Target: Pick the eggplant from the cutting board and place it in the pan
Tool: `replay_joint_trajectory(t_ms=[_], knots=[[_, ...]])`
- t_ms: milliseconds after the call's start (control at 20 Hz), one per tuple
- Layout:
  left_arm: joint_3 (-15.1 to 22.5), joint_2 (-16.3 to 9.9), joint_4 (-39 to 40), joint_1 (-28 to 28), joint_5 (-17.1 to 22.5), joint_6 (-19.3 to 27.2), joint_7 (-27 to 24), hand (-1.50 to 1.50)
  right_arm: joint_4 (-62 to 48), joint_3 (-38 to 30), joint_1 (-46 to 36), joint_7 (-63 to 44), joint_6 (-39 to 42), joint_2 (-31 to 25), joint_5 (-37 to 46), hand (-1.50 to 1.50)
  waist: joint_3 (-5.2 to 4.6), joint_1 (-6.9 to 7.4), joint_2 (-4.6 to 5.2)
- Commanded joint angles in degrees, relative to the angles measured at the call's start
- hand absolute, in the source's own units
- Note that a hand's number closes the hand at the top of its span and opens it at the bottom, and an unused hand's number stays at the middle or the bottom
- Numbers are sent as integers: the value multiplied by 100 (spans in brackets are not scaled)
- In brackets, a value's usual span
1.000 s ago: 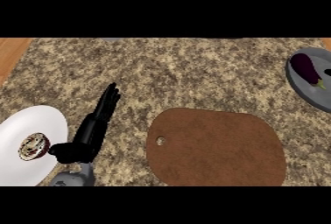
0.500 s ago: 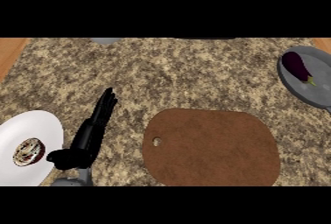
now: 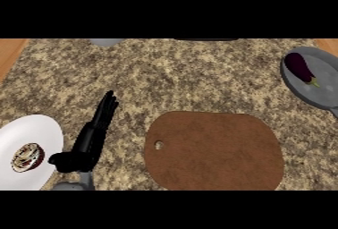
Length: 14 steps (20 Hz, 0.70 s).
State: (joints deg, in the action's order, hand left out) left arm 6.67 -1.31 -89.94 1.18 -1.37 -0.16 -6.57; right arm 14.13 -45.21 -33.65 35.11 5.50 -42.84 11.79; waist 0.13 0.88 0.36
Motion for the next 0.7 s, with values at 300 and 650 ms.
replay_joint_trajectory(t_ms=[300,650], knots=[[-167,-143,-237,-38,122,-159,189,0,473,477,554,-36,152,166,-380,-150,-9,-46,-30],[-173,-33,-83,180,91,-108,357,0,872,755,911,-171,-38,155,-566,-150,-12,-71,-33]])
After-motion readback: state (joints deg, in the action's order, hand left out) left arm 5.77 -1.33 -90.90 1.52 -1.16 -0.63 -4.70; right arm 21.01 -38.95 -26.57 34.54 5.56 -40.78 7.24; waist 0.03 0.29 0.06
